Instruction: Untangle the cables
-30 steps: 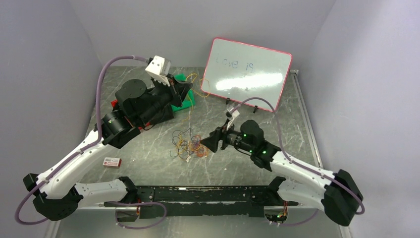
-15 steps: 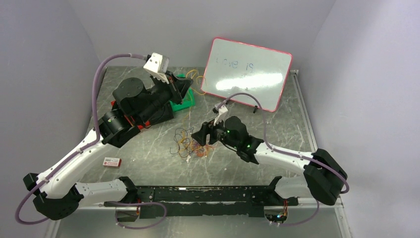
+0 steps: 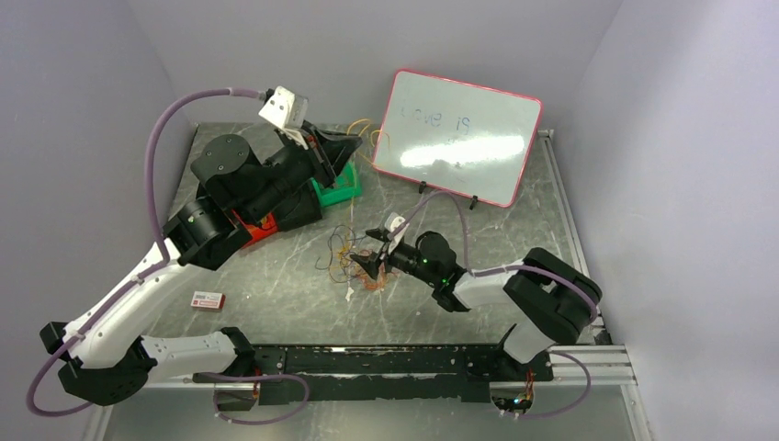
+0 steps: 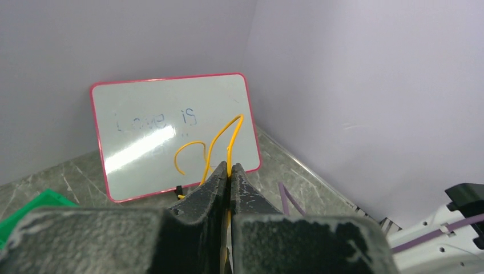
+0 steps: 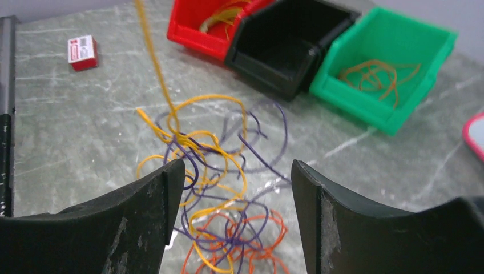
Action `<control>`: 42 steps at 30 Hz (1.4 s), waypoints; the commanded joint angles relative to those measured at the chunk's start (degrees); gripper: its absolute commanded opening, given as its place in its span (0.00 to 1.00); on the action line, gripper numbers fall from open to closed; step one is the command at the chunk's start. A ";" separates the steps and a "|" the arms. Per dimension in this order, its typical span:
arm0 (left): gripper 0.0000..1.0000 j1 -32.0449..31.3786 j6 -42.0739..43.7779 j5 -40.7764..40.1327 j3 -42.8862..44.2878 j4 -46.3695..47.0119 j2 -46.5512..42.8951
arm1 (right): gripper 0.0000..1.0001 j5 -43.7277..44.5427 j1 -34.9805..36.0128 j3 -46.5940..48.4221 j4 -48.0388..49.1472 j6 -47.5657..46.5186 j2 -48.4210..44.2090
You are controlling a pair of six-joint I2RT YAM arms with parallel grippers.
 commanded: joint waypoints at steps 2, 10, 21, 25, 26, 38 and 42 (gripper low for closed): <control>0.07 0.31 1.40 3.98 1.99 -0.15 0.90 | 0.70 -6.68 -1.26 1.70 13.31 -8.67 2.60; 0.07 0.32 1.97 4.46 1.93 -0.15 0.53 | 0.68 -11.78 -5.67 0.41 3.50 -11.54 -5.42; 0.07 0.32 2.15 6.37 1.93 -0.24 1.08 | 0.63 -21.49 -10.64 6.19 -6.13 -15.18 -3.03; 0.07 0.32 2.24 6.50 2.09 -0.33 1.15 | 0.63 -24.96 -10.64 8.67 -4.90 -14.72 0.98; 0.07 0.32 2.20 6.51 2.18 -0.43 1.23 | 0.63 -25.73 -10.58 9.36 -5.08 -14.74 1.72; 0.07 0.30 1.90 6.68 2.02 -0.01 1.65 | 0.63 -28.34 -6.95 11.13 -2.31 -13.04 6.16; 0.07 0.32 1.68 6.97 2.10 -0.16 1.85 | 0.63 -27.88 -6.14 12.01 1.38 -11.17 8.42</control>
